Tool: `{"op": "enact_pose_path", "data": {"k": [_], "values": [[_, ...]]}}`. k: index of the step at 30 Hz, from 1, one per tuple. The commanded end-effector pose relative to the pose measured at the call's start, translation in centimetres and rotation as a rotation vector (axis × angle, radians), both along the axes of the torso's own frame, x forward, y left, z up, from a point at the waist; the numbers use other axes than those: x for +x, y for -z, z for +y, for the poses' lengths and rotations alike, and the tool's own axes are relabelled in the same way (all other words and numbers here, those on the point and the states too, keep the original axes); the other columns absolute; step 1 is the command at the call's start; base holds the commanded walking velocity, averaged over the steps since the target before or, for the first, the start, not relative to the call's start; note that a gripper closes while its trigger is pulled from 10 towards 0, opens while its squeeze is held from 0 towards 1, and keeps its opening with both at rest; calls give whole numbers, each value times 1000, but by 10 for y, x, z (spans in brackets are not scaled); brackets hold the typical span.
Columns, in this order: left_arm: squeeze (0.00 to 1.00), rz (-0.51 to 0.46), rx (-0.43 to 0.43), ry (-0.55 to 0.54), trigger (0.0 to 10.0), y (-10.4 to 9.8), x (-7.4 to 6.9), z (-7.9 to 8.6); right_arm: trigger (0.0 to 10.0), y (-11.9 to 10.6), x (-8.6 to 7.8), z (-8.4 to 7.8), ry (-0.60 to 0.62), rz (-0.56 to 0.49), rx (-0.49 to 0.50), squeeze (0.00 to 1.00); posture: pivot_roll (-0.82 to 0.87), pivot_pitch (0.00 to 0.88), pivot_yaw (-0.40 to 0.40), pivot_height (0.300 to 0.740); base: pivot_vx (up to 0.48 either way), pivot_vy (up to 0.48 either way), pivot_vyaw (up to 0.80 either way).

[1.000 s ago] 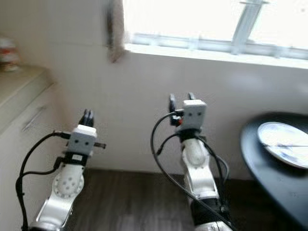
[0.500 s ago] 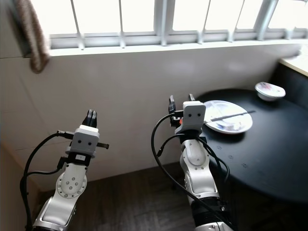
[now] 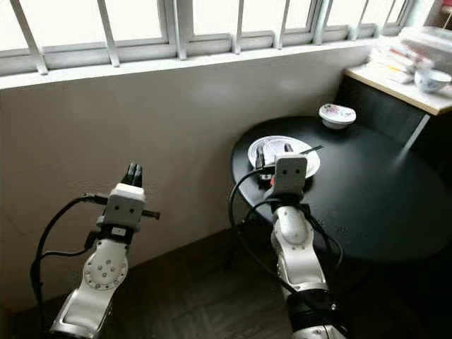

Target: Kitchen organization

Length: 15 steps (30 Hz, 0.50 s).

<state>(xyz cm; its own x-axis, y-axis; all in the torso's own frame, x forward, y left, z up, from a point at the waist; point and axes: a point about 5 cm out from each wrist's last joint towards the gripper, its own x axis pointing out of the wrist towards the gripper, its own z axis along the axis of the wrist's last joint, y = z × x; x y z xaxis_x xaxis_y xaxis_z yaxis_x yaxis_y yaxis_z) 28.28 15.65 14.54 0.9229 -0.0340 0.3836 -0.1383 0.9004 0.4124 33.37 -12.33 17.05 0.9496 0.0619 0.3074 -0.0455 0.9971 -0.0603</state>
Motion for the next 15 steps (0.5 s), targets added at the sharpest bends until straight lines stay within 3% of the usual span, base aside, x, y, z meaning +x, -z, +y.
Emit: {"op": "enact_pose_path", "data": {"k": [1,9,15], "values": [[0,16,-9,1,10000,3,-1,0,10000,7,0,6,-14,43,-28,0,-42,0,-18,740,0,0,0],[0,23,-17,-5,10000,5,-1,2,10000,11,1,7,-17,68,-22,0,-39,0,-19,740,202,0,0],[0,23,-20,-4,10000,5,-1,2,10000,11,2,9,-17,68,-24,0,-36,0,-21,740,320,0,-696]]}}
